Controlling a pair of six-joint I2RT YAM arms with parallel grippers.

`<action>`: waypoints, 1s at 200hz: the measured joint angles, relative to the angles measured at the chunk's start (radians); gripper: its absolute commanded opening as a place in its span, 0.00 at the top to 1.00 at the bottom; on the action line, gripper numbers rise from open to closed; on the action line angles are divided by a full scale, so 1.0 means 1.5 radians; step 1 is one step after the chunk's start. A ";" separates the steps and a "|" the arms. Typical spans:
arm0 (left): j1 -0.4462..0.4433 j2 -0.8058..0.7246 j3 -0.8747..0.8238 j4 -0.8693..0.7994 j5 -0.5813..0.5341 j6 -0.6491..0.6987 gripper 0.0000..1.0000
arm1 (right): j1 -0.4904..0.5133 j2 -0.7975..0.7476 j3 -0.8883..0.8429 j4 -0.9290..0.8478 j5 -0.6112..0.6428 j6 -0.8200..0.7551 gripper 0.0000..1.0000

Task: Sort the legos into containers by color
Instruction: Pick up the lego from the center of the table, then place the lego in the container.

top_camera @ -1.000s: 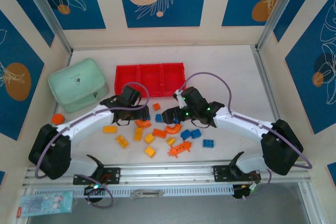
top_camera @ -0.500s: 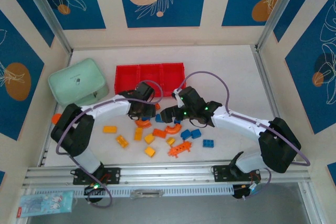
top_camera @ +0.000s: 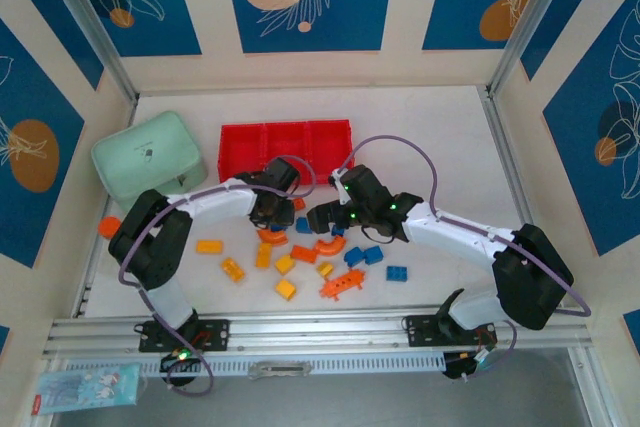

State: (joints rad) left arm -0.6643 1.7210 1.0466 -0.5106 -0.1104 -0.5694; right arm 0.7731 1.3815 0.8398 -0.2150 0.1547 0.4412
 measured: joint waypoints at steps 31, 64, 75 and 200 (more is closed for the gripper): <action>0.000 -0.009 0.000 -0.004 -0.005 0.002 0.61 | 0.000 -0.003 0.011 -0.013 0.003 -0.009 0.01; 0.003 -0.068 0.000 -0.019 -0.036 0.003 0.63 | -0.001 -0.014 0.030 -0.023 0.004 -0.018 0.01; 0.008 -0.092 0.001 -0.023 -0.050 0.007 0.63 | -0.001 -0.016 0.036 -0.022 0.004 -0.019 0.01; 0.211 0.012 0.203 -0.021 -0.089 0.082 0.64 | -0.033 0.052 0.124 -0.001 -0.004 -0.023 0.01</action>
State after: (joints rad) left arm -0.3485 1.7390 1.3506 -0.5419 -0.2443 -0.4461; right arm 0.7231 1.4597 1.0264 -0.2157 0.1486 0.4072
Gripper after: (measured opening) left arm 0.394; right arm 0.992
